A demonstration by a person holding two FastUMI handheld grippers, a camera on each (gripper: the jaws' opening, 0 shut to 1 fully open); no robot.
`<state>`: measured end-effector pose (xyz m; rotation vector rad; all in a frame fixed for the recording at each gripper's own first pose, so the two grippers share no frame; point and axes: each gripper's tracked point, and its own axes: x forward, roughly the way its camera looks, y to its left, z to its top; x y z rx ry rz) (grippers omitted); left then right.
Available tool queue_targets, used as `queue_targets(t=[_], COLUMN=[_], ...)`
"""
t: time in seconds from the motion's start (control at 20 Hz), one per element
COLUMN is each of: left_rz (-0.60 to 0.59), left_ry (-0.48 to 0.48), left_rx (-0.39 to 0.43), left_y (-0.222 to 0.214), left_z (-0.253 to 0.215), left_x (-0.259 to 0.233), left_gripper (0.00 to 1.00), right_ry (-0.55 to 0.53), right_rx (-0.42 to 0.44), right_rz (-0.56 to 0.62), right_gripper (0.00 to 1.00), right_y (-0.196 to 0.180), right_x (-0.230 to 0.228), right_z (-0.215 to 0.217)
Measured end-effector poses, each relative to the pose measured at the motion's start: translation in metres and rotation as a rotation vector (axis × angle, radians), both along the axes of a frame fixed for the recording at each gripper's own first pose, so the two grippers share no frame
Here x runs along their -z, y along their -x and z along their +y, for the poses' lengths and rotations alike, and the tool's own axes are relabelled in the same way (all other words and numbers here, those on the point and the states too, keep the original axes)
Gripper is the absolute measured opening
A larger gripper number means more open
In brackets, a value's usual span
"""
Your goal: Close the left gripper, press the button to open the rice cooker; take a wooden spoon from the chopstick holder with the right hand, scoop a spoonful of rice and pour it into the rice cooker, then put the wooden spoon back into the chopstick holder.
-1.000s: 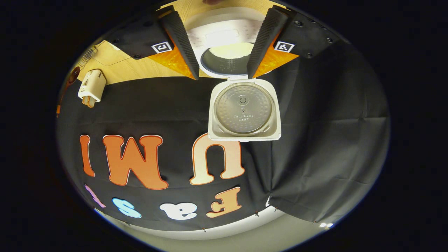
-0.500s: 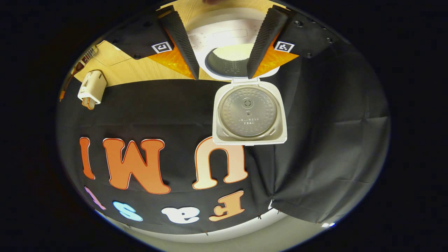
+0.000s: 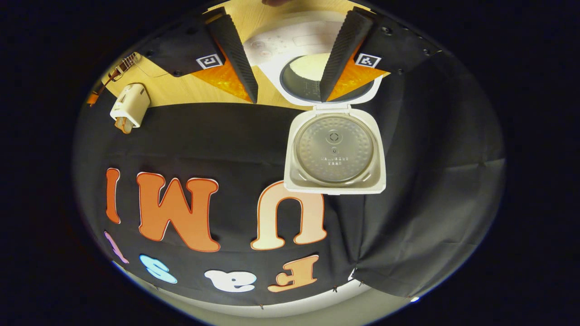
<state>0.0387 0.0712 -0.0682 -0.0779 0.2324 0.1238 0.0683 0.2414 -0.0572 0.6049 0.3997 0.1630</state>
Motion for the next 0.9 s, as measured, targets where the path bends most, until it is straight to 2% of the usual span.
queue_targets(t=[0.2, 0.35, 0.45, 0.6, 0.65, 0.7, 0.75, 0.8, 0.9], left_rz=[-0.035, -0.049, -0.069, -0.058, -0.049, -0.049, -0.047, -0.048, -0.048], left_ry=[-0.046, -0.061, -0.081, -0.097, -0.09, -0.089, -0.09, -0.089, -0.076], left_rx=[-0.006, -0.02, -0.016, -0.028, -0.026, -0.031, -0.039, -0.044, -0.048], left_y=[-0.011, -0.022, -0.031, -0.045, -0.049, -0.055, -0.06, -0.065, -0.077], left_z=[0.002, 0.007, 0.008, 0.014, 0.016, 0.02, 0.026, 0.031, 0.037], left_x=[-0.026, -0.045, -0.061, -0.075, -0.079, -0.084, -0.09, -0.095, -0.105], left_gripper=[0.9, 0.9, 0.89, 0.89, 0.9, 0.9, 0.9, 0.9, 0.9], right_ry=[0.014, 0.073, 0.101, 0.138, 0.157, 0.179, 0.196, 0.208, 0.232], right_rx=[-0.025, -0.023, -0.009, 0.015, 0.024, 0.036, 0.056, 0.072, 0.1], right_rz=[-0.002, 0.002, 0.005, 0.007, -0.005, -0.023, -0.048, -0.076, -0.115], right_gripper=[0.17, 0.22, 0.29, 0.45, 0.39, 0.58, 0.72, 0.69, 0.76], right_y=[0.0, 0.004, 0.006, 0.006, 0.005, 0.005, 0.002, 0.002, 0.0], right_x=[0.001, 0.007, 0.011, 0.007, 0.003, -0.004, -0.014, -0.027, -0.047], right_z=[-0.004, -0.016, -0.029, -0.044, -0.051, -0.059, -0.067, -0.074, -0.085])
